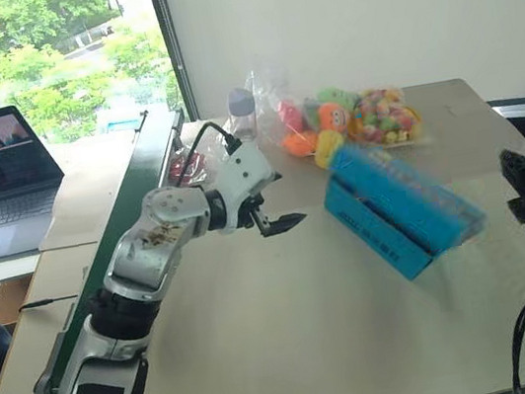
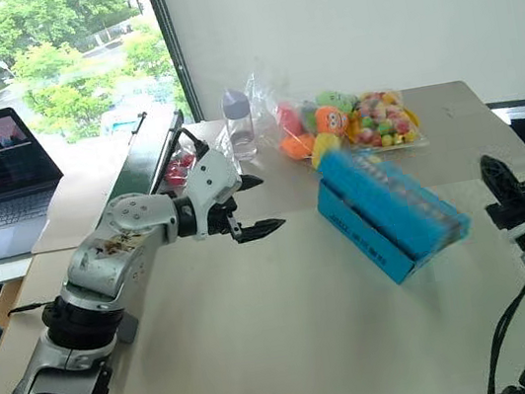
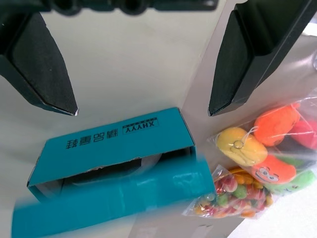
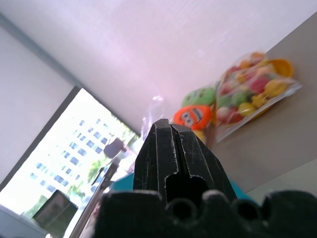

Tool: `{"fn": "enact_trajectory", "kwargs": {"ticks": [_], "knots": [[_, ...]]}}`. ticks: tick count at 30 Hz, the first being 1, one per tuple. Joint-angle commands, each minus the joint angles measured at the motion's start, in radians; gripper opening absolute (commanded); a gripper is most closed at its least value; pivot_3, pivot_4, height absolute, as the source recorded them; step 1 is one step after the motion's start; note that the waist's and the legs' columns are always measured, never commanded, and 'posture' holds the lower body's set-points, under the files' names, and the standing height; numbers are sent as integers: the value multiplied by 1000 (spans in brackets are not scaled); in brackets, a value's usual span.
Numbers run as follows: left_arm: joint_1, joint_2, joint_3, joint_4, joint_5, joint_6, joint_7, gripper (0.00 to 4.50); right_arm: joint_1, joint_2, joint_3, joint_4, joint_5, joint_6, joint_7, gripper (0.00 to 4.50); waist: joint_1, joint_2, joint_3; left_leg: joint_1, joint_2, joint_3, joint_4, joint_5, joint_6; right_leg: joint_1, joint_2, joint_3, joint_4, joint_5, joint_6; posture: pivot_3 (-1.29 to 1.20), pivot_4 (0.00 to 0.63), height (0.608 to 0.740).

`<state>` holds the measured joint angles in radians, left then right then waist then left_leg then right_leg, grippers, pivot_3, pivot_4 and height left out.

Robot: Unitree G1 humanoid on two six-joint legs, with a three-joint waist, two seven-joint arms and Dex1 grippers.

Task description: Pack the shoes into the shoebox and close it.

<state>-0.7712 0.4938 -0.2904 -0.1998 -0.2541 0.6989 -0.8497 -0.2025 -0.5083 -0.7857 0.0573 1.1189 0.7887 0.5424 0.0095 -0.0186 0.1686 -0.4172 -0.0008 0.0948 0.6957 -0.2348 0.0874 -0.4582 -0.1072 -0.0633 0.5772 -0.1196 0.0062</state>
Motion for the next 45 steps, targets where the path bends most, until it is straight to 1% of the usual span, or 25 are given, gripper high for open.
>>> {"fn": "enact_trajectory", "kwargs": {"ticks": [1,3,8,10,12,13,14,15,20,23,27,32,35,37,41,45], "knots": [[-22,-3,21,-13,6,-16,9,4500,-27,-59,35,-75,66,71,9,39,-1,0,0,0,0,0,0,0,0,0,0,0,0,0,0,0,150,740],[-21,-4,22,-14,5,-15,11,4500,-73,-82,66,-61,54,70,-4,39,0,0,0,0,0,1,0,0,0,0,0,1,0,0,0,0,150,740],[-10,-5,23,-22,5,-12,19,4500,-221,-137,245,27,-105,53,-16,39,-6,0,0,1,0,2,0,0,0,0,0,2,0,0,0,0,150,740],[-3,-1,22,-30,7,-8,22,4500,-260,-159,360,80,-212,54,-3,39,-4,0,0,1,0,1,0,0,0,0,1,1,0,0,0,0,150,740],[1,2,22,-36,8,-6,25,4500,-252,-196,485,101,-320,45,43,39,0,0,0,0,0,1,-1,0,0,-1,1,0,-1,0,0,0,150,740],[3,3,23,-38,9,-4,29,4500,-237,-224,570,109,-395,22,80,39,3,0,0,0,0,1,-1,0,0,-1,1,0,0,-1,0,0,150,740],[4,3,24,-40,9,-3,32,4500,-227,-243,628,117,-449,3,108,39,6,0,0,-1,0,1,-1,0,0,-1,1,-1,0,-2,0,0,150,740],[5,4,25,-42,10,-2,35,4500,-226,-249,657,130,-475,-2,125,39,7,0,0,-2,-1,1,-1,0,1,-2,0,-1,0,-2,1,0,150,740],[22,16,35,-65,9,13,54,4500,-228,-234,691,164,-523,0,184,39,4,0,0,-4,-1,1,2,-2,3,-1,0,-1,-2,1,7,0,150,740],[33,19,43,-71,9,20,64,4500,-205,-241,723,141,-571,-6,209,39,4,-1,0,-3,-1,0,2,-2,3,-1,0,-2,-1,1,7,0,150,740],[40,17,61,-69,2,30,76,4500,-222,-255,699,56,-549,35,233,39,4,-1,0,-2,0,0,2,-2,2,0,0,-2,0,-1,3,0,150,740],[55,9,106,-70,-28,57,93,4500,-306,-303,681,-89,-520,46,300,39,-1,0,0,-3,0,0,2,-2,2,-2,0,-1,0,-1,5,0,150,740],[86,-8,158,-82,-76,74,104,4500,-380,-319,721,-151,-560,11,333,39,0,0,1,-3,0,0,2,-1,2,-3,0,-1,0,1,7,0,150,740],[117,-1,177,-104,-80,61,111,4500,-422,-324,756,-184,-579,0,353,39,0,0,1,-3,0,0,2,-2,2,-3,0,-2,0,1,7,0,150,740],[183,36,205,-146,-82,46,105,4500,-467,-303,805,-213,-591,-32,395,39,3,-1,1,-4,0,0,1,-2,2,-3,0,-2,0,1,7,0,150,740],[216,68,243,-143,-79,56,121,4500,-493,-249,830,-163,-617,-95,420,39,5,-1,1,-5,-1,0,2,-2,2,-4,-1,-2,-1,0,6,0,150,740]]}}
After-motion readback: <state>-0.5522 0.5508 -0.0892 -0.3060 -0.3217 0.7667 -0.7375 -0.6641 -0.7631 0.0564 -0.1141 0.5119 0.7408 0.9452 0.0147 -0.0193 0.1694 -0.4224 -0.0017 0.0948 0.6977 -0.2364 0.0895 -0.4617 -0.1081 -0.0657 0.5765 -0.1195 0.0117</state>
